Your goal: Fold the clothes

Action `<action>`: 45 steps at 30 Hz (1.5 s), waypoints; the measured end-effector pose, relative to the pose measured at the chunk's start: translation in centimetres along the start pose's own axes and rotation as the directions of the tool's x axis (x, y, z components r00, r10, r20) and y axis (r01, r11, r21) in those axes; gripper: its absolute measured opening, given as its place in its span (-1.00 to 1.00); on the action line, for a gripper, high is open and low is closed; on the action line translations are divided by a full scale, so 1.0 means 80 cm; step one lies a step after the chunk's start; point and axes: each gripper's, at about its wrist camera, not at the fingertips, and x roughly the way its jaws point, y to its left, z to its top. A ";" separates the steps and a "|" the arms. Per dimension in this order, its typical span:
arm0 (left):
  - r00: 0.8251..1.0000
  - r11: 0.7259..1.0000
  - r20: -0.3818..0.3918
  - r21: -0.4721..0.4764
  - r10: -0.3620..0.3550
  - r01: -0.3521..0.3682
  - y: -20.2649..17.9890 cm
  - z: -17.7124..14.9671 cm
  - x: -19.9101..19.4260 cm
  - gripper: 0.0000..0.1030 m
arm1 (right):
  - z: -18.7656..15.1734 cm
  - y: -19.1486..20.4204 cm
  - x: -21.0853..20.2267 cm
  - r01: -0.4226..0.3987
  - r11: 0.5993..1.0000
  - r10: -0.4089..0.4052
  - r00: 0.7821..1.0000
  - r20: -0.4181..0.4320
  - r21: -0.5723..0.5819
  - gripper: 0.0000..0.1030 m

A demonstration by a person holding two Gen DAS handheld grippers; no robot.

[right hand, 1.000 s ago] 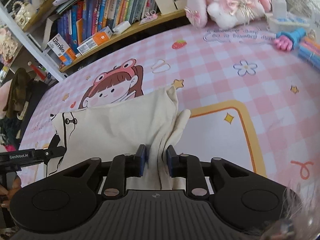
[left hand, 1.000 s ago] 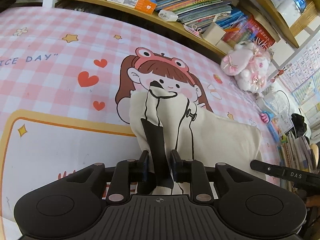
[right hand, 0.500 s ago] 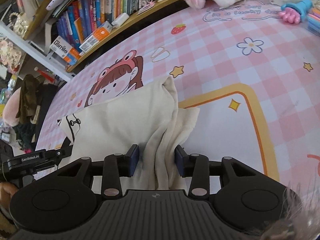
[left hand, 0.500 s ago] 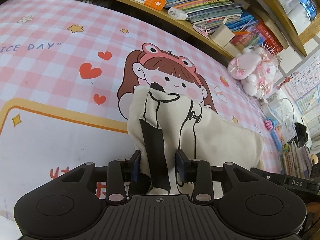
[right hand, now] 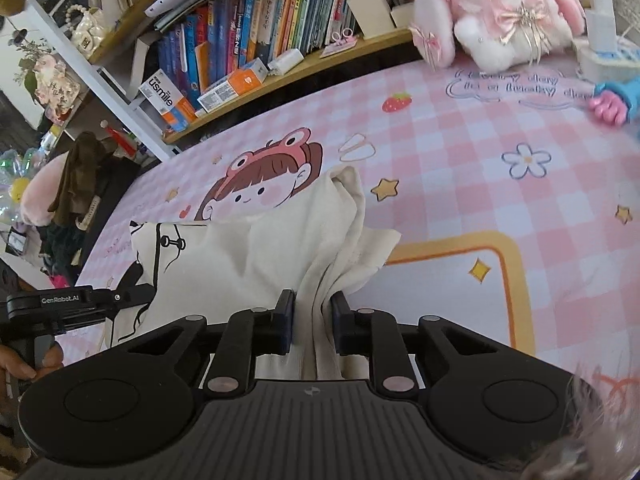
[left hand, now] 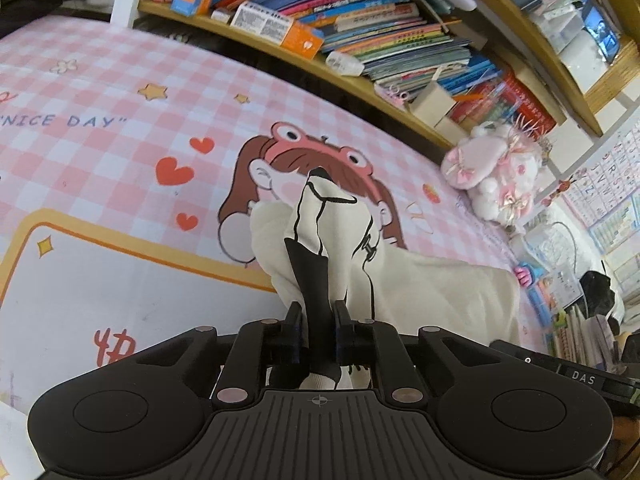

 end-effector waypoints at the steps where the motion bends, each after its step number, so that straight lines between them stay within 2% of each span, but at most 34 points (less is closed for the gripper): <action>1: 1.000 1.000 0.006 0.002 -0.002 0.002 -0.002 0.000 -0.001 -0.75 | 0.001 0.000 -0.002 0.000 1.000 0.000 1.000 0.003 -0.003 -0.66; 16: 0.999 0.999 0.042 -0.017 -0.034 0.035 -0.016 0.009 -0.016 -0.75 | 0.021 0.001 -0.026 -0.034 0.999 0.035 0.999 0.040 -0.011 -0.66; 27: 0.998 0.998 -0.004 -0.025 -0.058 0.058 0.015 0.027 -0.004 -0.75 | 0.020 0.022 -0.010 -0.006 1.000 0.006 1.000 0.030 0.011 -0.66; 38: 0.995 0.995 -0.020 -0.021 -0.103 0.102 0.059 0.077 0.015 -0.75 | 0.037 0.057 0.029 0.035 0.999 -0.035 0.999 0.027 0.019 -0.66; 45: 0.991 0.991 0.015 -0.008 -0.133 0.133 0.085 0.134 0.036 -0.75 | 0.075 0.076 0.069 0.023 1.000 -0.023 0.998 0.059 0.002 -0.66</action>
